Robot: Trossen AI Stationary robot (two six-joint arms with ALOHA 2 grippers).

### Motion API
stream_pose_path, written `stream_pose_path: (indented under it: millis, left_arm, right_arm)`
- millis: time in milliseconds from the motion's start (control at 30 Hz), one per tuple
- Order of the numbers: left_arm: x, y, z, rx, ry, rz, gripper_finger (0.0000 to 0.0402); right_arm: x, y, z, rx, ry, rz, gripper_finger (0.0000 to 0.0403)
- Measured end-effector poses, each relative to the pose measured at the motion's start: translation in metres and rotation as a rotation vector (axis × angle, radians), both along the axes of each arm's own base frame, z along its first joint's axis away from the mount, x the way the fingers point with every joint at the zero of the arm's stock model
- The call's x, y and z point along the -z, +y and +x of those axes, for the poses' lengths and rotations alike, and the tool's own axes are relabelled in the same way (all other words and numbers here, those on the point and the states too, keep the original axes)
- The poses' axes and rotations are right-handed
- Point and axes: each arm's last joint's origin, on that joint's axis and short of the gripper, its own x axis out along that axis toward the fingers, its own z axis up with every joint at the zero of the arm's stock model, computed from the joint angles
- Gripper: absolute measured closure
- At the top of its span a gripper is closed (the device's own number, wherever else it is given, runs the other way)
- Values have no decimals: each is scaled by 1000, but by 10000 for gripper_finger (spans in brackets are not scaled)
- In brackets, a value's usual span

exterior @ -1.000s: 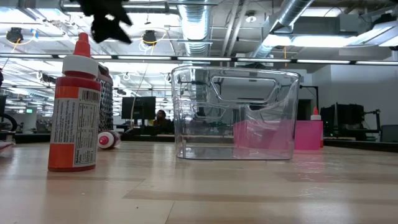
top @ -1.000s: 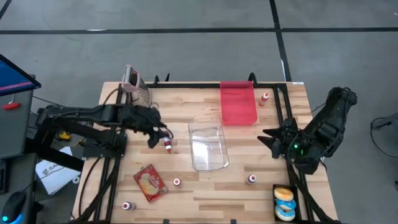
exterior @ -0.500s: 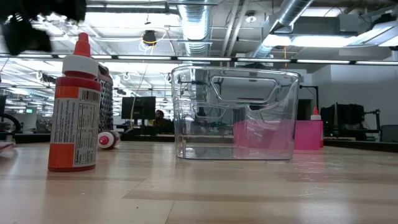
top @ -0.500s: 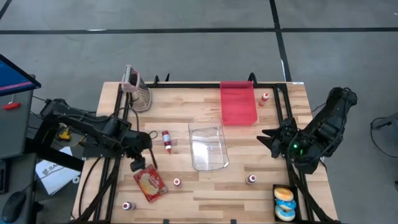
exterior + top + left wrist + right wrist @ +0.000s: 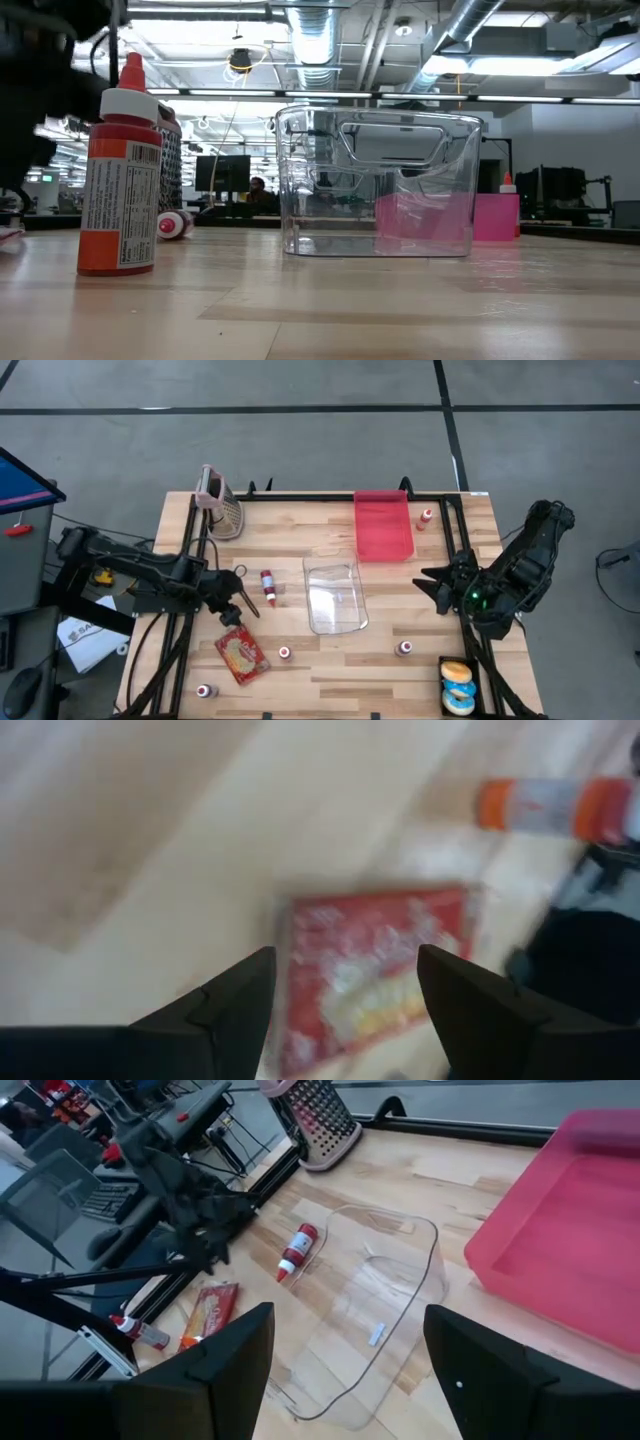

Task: Pick & Place Food Item
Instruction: Put the red popcorn bag into the red bin

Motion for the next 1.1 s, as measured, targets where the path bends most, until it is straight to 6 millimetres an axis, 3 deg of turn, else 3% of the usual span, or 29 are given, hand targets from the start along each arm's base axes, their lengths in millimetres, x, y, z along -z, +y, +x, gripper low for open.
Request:
stream_pose_path:
  millis: [200, 400, 1100]
  left_arm:
    - [14, 8, -2, 2, 20, 69, 166]
    - [31, 7, -2, 44, 50, 27, 165]
    - [48, -9, 16, 139, 32, -62, 172]
  right_arm:
    - [0, 1, 1, 8, -13, 26, 153]
    - [0, 1, 1, 10, -15, 33, 153]
    - [-1, 2, 2, 14, -36, 64, 153]
